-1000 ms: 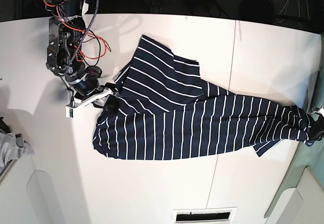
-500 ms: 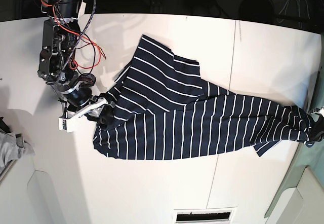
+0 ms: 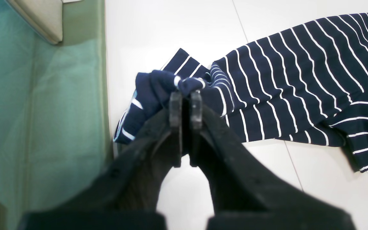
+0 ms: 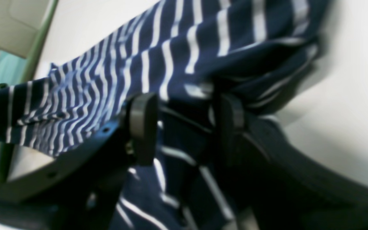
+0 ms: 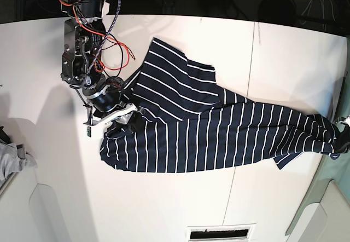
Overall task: Layout the t-shirt on the table in an organized manner, then fold the t-shirt properly
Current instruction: 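Grasp the shirt corner nearest the right gripper with the right gripper, then lift the corner with the right gripper and drag it outward to spread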
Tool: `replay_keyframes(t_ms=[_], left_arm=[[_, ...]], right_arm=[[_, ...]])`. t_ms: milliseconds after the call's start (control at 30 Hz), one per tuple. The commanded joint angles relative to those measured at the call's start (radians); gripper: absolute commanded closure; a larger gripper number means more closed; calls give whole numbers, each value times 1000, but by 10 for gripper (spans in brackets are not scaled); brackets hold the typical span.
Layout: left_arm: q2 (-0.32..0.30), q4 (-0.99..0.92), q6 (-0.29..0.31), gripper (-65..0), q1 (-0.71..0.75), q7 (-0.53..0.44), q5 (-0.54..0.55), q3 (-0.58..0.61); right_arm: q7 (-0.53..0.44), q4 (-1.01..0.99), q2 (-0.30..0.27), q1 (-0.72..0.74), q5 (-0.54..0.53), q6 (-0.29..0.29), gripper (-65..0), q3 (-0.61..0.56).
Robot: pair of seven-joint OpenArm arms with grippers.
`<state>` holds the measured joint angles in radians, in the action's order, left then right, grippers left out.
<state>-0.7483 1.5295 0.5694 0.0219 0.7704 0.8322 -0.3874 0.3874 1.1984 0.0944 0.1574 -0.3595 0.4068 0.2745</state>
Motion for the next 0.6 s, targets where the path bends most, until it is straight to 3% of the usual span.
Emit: replay_keyframes(t_ms=[0,367,500,567], left_arm=[[-28,14,4,0,-16,-25,17,-11],[-27,14,4,0,-16,-27,18,-11],[-27,14,4,0,-16,-37,17,-11],[-28,14,4,0,-16,-37,17,-11]], right_arm=[[-24,32,2,19,-18,12,-291,-1],[-19,40,8,20,-14,8,-290,-1],[-21,39,8,19,18,-46,-254,-2],[-21,39,8,19,27,-45,-243,-2]])
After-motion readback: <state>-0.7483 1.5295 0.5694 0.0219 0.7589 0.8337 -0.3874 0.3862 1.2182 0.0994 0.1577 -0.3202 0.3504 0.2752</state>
